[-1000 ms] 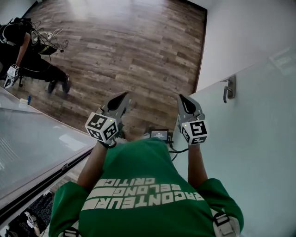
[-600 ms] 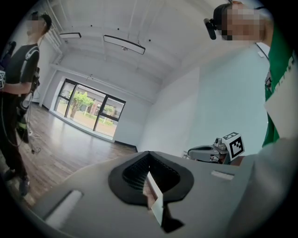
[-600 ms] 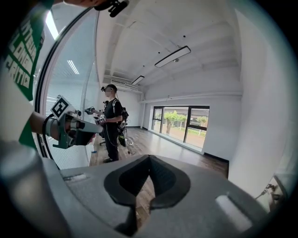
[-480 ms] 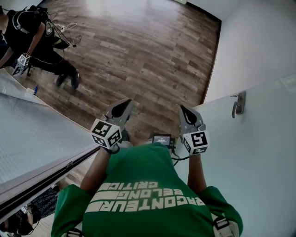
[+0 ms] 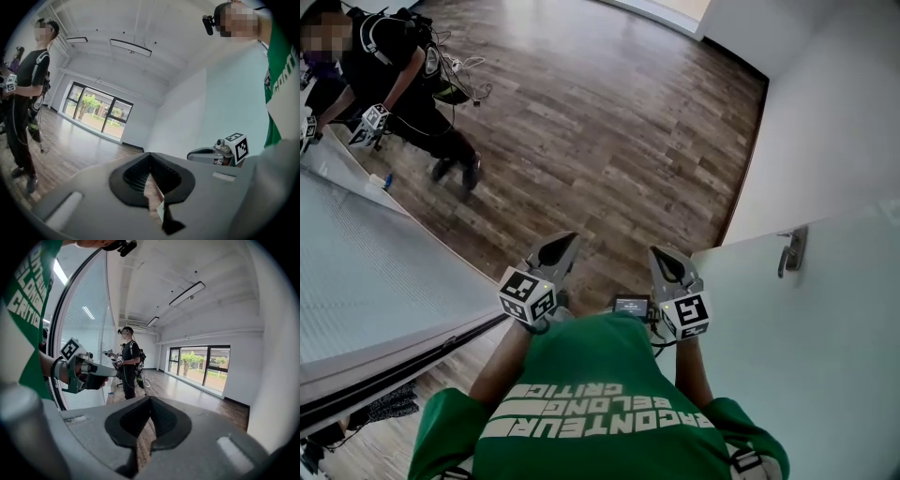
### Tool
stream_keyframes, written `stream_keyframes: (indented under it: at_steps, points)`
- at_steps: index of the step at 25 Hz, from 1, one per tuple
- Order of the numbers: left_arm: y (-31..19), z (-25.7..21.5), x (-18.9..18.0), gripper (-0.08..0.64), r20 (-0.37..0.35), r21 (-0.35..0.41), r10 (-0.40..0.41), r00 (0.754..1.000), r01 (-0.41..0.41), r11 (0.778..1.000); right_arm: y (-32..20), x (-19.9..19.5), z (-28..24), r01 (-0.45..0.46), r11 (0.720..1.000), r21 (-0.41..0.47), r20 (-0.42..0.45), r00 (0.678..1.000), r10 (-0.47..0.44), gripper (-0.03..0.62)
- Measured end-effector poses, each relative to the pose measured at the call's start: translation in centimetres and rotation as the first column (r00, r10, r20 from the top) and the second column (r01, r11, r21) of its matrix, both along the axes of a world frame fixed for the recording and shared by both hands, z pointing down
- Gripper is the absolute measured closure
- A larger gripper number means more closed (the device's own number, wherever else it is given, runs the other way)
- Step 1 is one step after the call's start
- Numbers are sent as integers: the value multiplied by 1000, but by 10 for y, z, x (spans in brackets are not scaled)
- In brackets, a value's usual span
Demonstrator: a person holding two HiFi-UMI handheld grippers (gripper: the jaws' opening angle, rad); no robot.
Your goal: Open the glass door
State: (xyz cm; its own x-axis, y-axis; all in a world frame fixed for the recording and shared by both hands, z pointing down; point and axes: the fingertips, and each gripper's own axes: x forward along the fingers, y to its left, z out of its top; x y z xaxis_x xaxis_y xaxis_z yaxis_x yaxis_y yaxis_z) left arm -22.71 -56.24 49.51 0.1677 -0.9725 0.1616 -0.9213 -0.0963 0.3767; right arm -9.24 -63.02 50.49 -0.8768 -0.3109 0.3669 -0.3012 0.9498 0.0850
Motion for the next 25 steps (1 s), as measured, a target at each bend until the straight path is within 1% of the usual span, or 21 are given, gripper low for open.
stream_keyframes:
  at_steps: [4,11,15,25]
  points:
    - [-2,1,-1,543,3,4,-11,1000,11,1000,-3,-6,4,23,1000,5,-5,1000,-23,598]
    - [1,1,-7,543,-1,6,-31,1000,31,1000,-7,-9,4,31,1000,3,-8,999,-31,598]
    - [-3,-1,-5,543,-20,12,-39,999,40,999,-9,-7,5,40,999,4,-4,999,-40,598]
    - [-7,3,-3,543,-22,13,-47,999,47,999,-13,-3,12,44,999,0,-7,999,-44,598]
